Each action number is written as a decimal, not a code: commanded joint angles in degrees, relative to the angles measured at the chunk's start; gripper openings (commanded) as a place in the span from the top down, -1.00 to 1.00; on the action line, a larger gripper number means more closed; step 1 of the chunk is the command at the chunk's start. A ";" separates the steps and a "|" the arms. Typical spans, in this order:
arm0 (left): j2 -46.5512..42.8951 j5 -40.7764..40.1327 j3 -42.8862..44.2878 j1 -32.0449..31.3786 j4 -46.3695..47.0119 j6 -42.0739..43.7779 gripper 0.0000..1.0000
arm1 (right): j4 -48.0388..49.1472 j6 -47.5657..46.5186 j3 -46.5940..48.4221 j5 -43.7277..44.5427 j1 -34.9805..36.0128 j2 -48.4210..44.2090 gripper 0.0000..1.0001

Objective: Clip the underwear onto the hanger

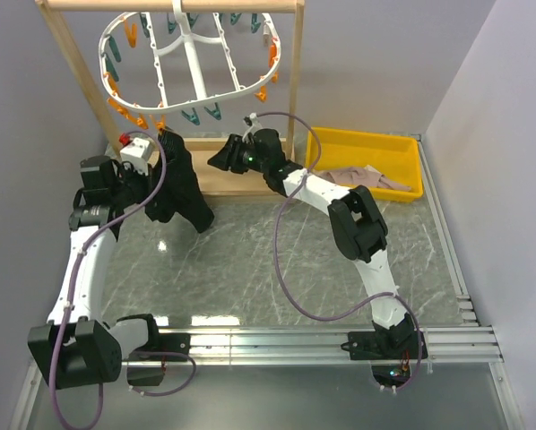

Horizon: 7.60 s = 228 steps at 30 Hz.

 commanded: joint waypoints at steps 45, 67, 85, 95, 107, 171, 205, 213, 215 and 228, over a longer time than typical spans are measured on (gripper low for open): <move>-0.81 36.22 10.79 5.06 9.24 -20.20 0.99 | 38.48 33.85 -19.48 -25.95 -1.60 -5.68 -0.91; 0.50 41.60 12.90 5.59 18.73 -33.57 0.99 | 46.01 57.31 -21.06 -18.13 2.71 -0.13 -1.00; 1.91 38.87 12.11 6.20 16.98 -31.90 0.99 | 55.95 60.31 -29.75 -19.36 0.34 -10.33 1.00; 1.73 41.33 11.50 6.29 24.17 -38.29 0.99 | 49.62 61.18 -33.02 -16.83 1.38 -6.21 -0.55; 1.82 41.16 11.41 6.20 27.44 -42.71 0.99 | 54.54 66.01 -32.05 -13.21 4.99 -2.51 -0.52; -21.55 15.58 -9.07 3.47 -3.07 -33.04 -0.02 | 16.76 7.49 -38.90 -27.01 -4.24 -39.77 1.00; 2.44 8.55 -14.43 -18.58 48.96 -63.36 0.71 | -13.91 -36.37 -32.76 -14.73 13.61 -35.92 1.00; -0.99 8.55 -12.50 -17.97 39.05 -57.65 0.62 | -12.51 -33.83 -31.35 2.33 13.25 -31.43 1.00; -2.39 8.73 -12.85 -16.74 37.38 -57.30 0.54 | -12.34 -32.42 -31.08 6.10 13.08 -30.46 1.00; -8.45 14.08 -11.44 -9.62 27.71 -54.31 0.10 | -9.18 -28.90 -26.60 15.00 12.90 -21.24 1.00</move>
